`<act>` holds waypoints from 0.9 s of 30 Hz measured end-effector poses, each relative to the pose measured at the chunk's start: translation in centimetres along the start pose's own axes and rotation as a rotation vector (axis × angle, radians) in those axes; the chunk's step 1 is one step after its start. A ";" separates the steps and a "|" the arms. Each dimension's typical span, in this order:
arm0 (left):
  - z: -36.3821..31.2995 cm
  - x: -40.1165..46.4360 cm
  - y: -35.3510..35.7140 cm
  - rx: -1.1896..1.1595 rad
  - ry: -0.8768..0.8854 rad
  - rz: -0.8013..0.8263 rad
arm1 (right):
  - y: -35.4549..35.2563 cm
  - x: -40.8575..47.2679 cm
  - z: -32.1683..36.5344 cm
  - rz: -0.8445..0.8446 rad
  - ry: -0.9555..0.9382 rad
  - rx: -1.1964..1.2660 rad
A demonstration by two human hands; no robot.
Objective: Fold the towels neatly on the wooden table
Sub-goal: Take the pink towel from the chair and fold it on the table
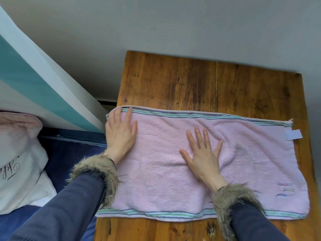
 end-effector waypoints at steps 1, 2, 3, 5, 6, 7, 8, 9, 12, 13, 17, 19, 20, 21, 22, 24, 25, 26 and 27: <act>0.4 -0.3 -0.1 -0.010 -0.019 0.011 | -0.1 -0.1 0.2 0.011 0.006 -0.004; 0.5 -0.8 -0.1 0.008 -0.018 0.022 | -0.1 -0.1 0.2 0.026 0.016 -0.002; 0.4 -1.3 0.1 0.030 -0.002 0.038 | -0.1 -0.2 0.3 0.038 0.026 0.007; -0.1 -2.6 0.3 0.019 0.046 0.091 | -0.2 -0.5 0.8 0.043 0.040 0.043; -0.6 -3.2 0.4 0.002 0.077 0.116 | -0.2 -0.8 0.9 0.041 0.049 0.060; -1.3 -3.6 0.5 -0.005 0.115 0.138 | -0.2 -1.3 0.9 0.040 0.060 0.070; -2.1 -3.9 0.6 0.006 0.155 0.162 | 0.0 -1.9 0.7 0.040 0.073 0.074; -2.9 -4.1 0.9 0.030 0.197 0.182 | 0.1 -2.5 0.4 0.039 0.085 0.076; -5.7 -5.0 1.7 0.063 0.299 0.196 | 0.5 -4.2 -1.4 -0.004 0.116 0.080; -6.8 -5.5 2.2 0.062 0.333 0.191 | 0.5 -4.6 -2.3 -0.039 0.128 0.077; -11.9 -8.4 5.2 0.101 0.507 0.201 | -0.1 -5.6 -7.2 -0.099 0.239 0.127; -14.4 -9.6 6.3 0.124 0.566 0.189 | -0.7 -5.7 -10.1 -0.121 0.284 0.146; -15.7 -10.0 6.7 0.128 0.586 0.184 | -1.1 -5.7 -11.6 -0.133 0.303 0.142; -17.1 -10.4 7.0 0.134 0.607 0.183 | -1.4 -5.8 -13.1 -0.139 0.319 0.133; -18.6 -10.8 7.2 0.149 0.630 0.186 | -1.7 -5.9 -14.7 -0.139 0.330 0.124; -21.6 -11.8 7.8 0.193 0.674 0.195 | -2.2 -5.8 -17.6 -0.136 0.325 0.106; -22.9 -12.3 8.3 0.211 0.692 0.203 | -2.4 -5.7 -18.8 -0.132 0.291 0.087; -24.1 -12.9 8.9 0.223 0.709 0.208 | -2.5 -5.4 -19.8 -0.122 0.233 0.059; -25.1 -13.4 9.6 0.233 0.723 0.211 | -2.4 -5.2 -20.6 -0.106 0.163 0.027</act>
Point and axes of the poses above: each hand's wrist, its own x-axis towards the middle knuckle, its own y-axis out of the palm, z = x × y, the point moved 5 cm from there along x, towards the middle knuckle, and after that the axes turned 6 degrees about z, right-handed, at the moved point
